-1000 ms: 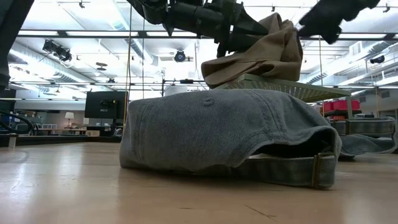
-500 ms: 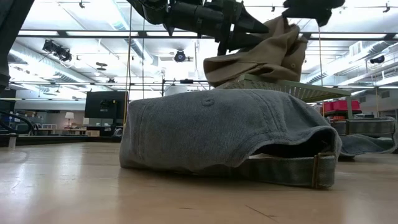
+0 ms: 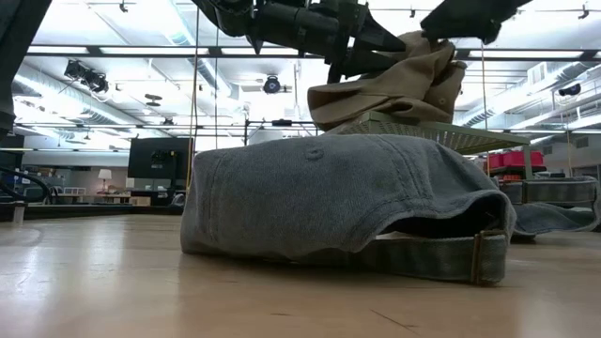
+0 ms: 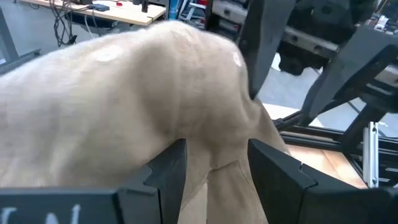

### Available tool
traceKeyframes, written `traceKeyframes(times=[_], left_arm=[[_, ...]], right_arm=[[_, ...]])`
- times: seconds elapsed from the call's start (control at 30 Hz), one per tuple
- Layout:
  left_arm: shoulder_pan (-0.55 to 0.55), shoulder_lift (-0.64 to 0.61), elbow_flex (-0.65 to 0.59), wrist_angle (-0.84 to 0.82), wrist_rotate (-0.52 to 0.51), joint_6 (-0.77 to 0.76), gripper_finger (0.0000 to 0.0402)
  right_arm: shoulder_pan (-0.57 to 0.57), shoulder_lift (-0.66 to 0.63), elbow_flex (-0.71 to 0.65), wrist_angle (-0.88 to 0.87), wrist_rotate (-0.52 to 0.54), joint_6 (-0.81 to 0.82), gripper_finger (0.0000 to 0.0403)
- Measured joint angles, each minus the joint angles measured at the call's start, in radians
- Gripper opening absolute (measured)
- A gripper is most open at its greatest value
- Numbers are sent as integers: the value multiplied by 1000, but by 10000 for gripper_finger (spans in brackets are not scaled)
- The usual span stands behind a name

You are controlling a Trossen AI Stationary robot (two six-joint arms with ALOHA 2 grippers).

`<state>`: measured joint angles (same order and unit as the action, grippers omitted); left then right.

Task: Stack caps on shelf
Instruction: Adjust the brown caps

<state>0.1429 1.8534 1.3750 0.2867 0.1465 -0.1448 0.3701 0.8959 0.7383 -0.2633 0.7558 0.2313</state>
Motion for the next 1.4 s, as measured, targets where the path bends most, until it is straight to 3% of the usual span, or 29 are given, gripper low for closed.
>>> traceKeyframes(times=[0.33,0.7,0.87,1.1,1.4], left_arm=[[0,0,0,1,0,2,177],[0,0,0,-1,-1,1,177],[0,0,0,-1,-1,0,177],[0,0,0,-2,-1,-1,177],[0,0,0,0,-1,-1,177]], right_arm=[[7,-2,0,-110,13,115,155],[7,-50,0,-79,-211,97,155],[7,-52,0,-188,-155,190,155],[1,-52,0,-194,47,178,155],[-51,-35,0,-87,25,70,155]])
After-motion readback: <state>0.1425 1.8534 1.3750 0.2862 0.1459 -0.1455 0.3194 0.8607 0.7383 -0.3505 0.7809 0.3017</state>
